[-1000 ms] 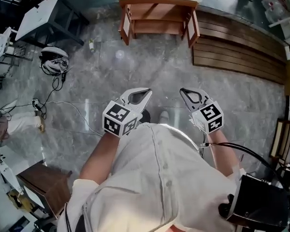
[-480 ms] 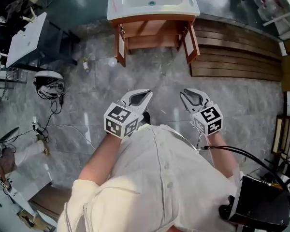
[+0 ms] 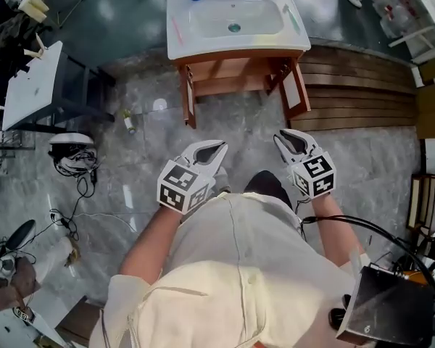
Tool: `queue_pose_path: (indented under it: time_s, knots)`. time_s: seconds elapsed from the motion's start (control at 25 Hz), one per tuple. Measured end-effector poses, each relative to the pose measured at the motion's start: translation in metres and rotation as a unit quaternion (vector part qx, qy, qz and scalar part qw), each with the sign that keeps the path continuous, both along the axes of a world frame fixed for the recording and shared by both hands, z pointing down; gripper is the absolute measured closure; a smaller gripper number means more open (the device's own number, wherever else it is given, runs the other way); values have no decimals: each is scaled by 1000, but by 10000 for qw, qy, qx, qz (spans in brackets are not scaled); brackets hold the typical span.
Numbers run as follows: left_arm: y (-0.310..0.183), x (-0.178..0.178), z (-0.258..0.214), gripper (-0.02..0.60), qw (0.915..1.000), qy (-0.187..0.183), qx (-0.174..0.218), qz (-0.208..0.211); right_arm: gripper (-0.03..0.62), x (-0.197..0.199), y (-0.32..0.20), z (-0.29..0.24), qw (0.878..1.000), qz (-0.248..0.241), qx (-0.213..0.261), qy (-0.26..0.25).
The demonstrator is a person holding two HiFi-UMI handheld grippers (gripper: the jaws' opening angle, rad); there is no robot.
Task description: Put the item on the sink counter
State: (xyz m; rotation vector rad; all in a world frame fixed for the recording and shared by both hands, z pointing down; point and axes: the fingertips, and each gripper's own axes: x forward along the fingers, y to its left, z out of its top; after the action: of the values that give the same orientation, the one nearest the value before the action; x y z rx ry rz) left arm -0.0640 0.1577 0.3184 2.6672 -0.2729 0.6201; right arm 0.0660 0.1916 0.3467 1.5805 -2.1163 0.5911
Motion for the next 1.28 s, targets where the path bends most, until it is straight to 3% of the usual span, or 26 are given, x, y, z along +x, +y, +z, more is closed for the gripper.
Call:
queue_pose_path:
  time_s: [0.32,0.52,0.88,1.04,1.28]
  knots:
    - [-54,8,13,578,9995,-43,-218,-225,530,54,-79,17,9996,223,-47,167]
    - [-99,38,20,578,9981,-277,-230,-491,530,141,-148,32,9981,527,-6,311]
    - [-179,122,22,578,9947,-466,-320,-854,530,298,-286,70,9935,895,-67,700]
    - [-205,150,26,577,9921,-602,-352,-1045,530,346,-334,93,9922,929,-194,806]
    - [-231,170,29,578,9865,-759,-429,-1388,520,388,-387,124,9906,947,-438,889]
